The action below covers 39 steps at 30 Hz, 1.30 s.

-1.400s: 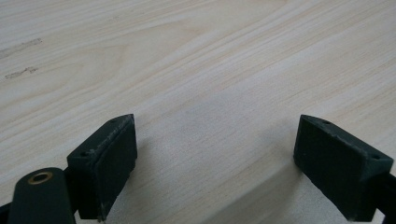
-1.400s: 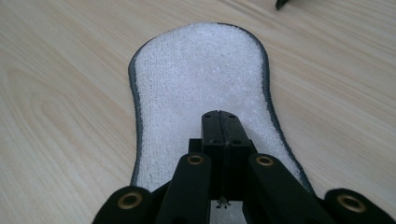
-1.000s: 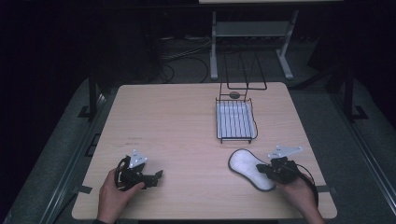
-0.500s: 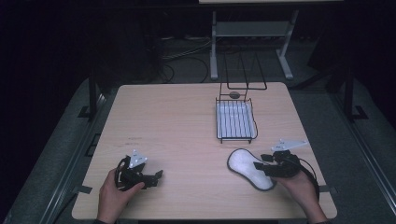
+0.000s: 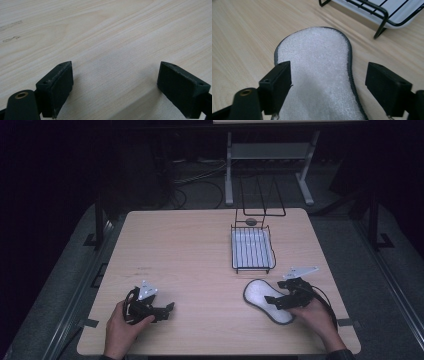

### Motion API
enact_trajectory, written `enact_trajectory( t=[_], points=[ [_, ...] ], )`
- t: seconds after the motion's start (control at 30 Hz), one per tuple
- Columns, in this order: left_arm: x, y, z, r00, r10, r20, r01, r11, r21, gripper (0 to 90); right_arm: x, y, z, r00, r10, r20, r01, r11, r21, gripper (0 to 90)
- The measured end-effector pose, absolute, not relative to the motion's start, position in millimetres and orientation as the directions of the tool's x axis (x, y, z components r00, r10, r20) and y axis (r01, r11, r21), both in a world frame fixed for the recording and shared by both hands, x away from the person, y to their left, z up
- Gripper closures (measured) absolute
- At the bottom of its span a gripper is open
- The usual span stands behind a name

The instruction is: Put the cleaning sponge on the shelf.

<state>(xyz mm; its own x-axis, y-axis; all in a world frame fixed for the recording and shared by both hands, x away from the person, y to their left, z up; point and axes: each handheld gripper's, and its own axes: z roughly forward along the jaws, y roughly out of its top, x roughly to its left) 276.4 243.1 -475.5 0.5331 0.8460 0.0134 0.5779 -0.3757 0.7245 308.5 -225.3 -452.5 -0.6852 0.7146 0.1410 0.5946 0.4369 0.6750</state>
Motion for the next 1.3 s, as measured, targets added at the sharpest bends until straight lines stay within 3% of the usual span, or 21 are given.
enact_trajectory(
  t=[1.03,1.3],
  points=[
    [276.4,243.0,-475.5,0.533,0.846,0.013,0.578,-0.375,0.725,12.6,306.8,-210.7,-464.8,-0.716,0.692,0.093,0.582,0.517,0.628,17.4],
    [276.4,243.0,-475.5,0.533,0.846,0.013,0.578,-0.375,0.725,12.7,309.1,-212.4,-465.5,-0.711,0.691,0.133,0.608,0.507,0.611,19.7]
  ],
)
